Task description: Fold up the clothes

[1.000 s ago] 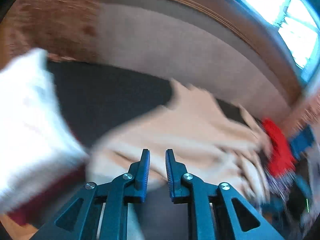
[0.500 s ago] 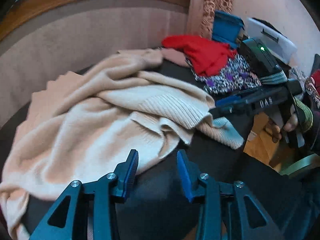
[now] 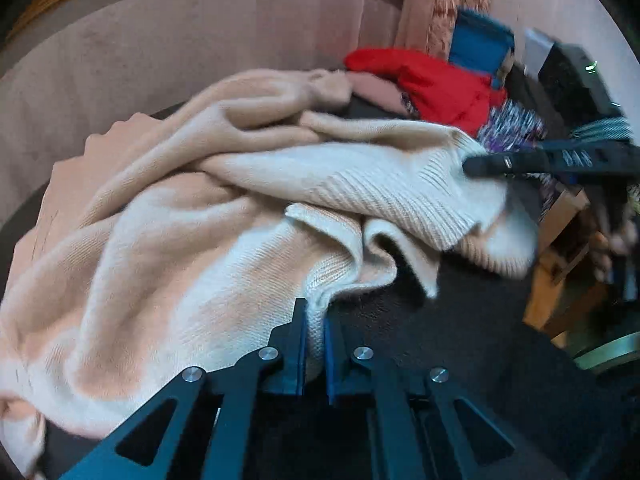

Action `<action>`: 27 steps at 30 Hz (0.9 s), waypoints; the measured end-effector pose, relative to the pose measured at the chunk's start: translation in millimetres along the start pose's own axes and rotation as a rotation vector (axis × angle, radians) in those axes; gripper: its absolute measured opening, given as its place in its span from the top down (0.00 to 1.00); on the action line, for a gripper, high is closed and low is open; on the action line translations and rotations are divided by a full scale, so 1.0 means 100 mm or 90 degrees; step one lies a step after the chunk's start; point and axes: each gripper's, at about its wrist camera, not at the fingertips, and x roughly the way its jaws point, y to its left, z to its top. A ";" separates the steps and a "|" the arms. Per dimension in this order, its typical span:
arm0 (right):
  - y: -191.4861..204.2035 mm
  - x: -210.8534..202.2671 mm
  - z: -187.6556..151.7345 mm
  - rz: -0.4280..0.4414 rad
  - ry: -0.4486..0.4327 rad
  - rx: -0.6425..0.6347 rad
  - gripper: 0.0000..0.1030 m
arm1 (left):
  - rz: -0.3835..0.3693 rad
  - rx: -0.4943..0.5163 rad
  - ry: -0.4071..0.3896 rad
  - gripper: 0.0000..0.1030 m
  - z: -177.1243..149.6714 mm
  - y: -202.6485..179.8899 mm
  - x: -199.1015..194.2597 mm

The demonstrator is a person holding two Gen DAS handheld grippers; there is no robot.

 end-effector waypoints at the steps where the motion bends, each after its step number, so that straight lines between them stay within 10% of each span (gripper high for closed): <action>1: -0.04 -0.08 0.06 0.011 -0.014 0.015 0.95 | -0.012 -0.009 -0.010 0.95 -0.03 0.03 -0.08; 8: -0.32 -0.33 0.15 -0.036 -0.043 0.056 0.95 | -0.088 -0.077 -0.101 0.94 -0.51 0.37 -1.03; 12: -0.39 -0.24 0.01 -0.073 -0.015 0.060 0.94 | -0.080 -0.093 -0.061 0.94 -0.84 0.44 -1.19; 19: 0.21 0.07 0.01 0.023 0.035 -0.049 0.87 | -0.055 -0.116 0.002 0.92 -1.24 0.47 -1.18; 25: 0.51 0.60 -0.16 -0.016 0.144 -0.137 0.59 | -0.085 -0.288 -0.118 0.84 -1.35 0.93 -1.51; 27: 0.55 0.56 -0.23 -0.003 0.168 -0.162 0.57 | -0.022 -0.328 -0.156 0.83 -1.36 1.12 -1.59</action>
